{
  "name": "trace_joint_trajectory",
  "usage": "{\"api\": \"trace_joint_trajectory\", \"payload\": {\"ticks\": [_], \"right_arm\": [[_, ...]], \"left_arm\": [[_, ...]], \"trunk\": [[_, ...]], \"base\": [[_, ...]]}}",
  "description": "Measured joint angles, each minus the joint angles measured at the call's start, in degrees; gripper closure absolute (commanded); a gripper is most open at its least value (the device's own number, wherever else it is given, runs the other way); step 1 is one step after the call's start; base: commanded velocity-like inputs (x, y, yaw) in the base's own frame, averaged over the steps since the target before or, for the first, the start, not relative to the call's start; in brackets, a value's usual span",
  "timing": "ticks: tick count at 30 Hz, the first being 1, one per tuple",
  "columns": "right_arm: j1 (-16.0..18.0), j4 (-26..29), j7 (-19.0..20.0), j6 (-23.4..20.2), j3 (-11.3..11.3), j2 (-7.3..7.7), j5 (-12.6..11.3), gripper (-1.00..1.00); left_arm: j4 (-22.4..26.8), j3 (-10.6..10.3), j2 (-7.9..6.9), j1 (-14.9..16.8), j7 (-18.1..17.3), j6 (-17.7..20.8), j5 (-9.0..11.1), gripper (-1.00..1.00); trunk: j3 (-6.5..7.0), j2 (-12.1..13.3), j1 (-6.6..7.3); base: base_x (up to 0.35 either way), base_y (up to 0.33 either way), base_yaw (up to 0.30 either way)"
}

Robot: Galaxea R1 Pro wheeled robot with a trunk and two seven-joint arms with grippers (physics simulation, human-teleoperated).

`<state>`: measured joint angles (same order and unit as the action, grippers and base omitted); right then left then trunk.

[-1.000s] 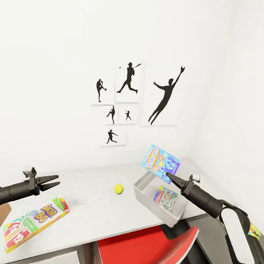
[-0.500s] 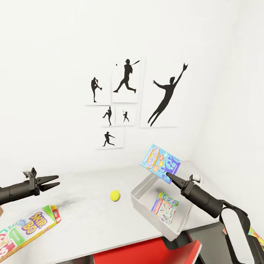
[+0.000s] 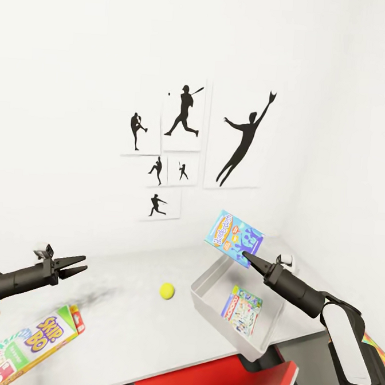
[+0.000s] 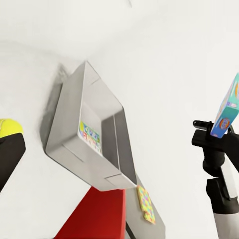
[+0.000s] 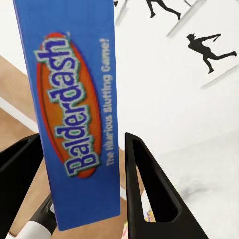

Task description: Put all the toys in the child's room - the three board games (two on the bed and one on the table), the two jigsaw puzzles on the table, and the tennis ball on the table - inside the toy box on the table in the child's room.

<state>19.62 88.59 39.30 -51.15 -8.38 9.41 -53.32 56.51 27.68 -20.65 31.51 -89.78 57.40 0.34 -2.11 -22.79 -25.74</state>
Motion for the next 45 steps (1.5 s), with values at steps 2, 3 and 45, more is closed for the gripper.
{"api": "trace_joint_trajectory", "payload": {"ticks": [2,3,45], "right_arm": [[0.0,0.0,0.0,0.01,0.0,0.0,-0.01,1.0],[0.0,0.0,0.0,0.01,0.0,0.0,-0.01,1.0],[0.0,0.0,0.03,0.04,0.08,0.0,0.16,1.0]], "left_arm": [[0.0,0.0,0.0,0.0,0.0,0.0,-0.01,-1.0],[0.0,0.0,0.0,-0.01,0.0,0.0,-0.02,-1.0],[0.0,-0.09,0.0,-0.01,0.0,0.0,-0.05,-1.0]], "trunk": [[0.0,0.0,0.0],[0.0,0.0,0.0],[0.0,0.0,0.0]], "base": [[0.09,0.001,0.0],[0.103,-0.019,0.0],[0.064,-0.015,0.0]]}}
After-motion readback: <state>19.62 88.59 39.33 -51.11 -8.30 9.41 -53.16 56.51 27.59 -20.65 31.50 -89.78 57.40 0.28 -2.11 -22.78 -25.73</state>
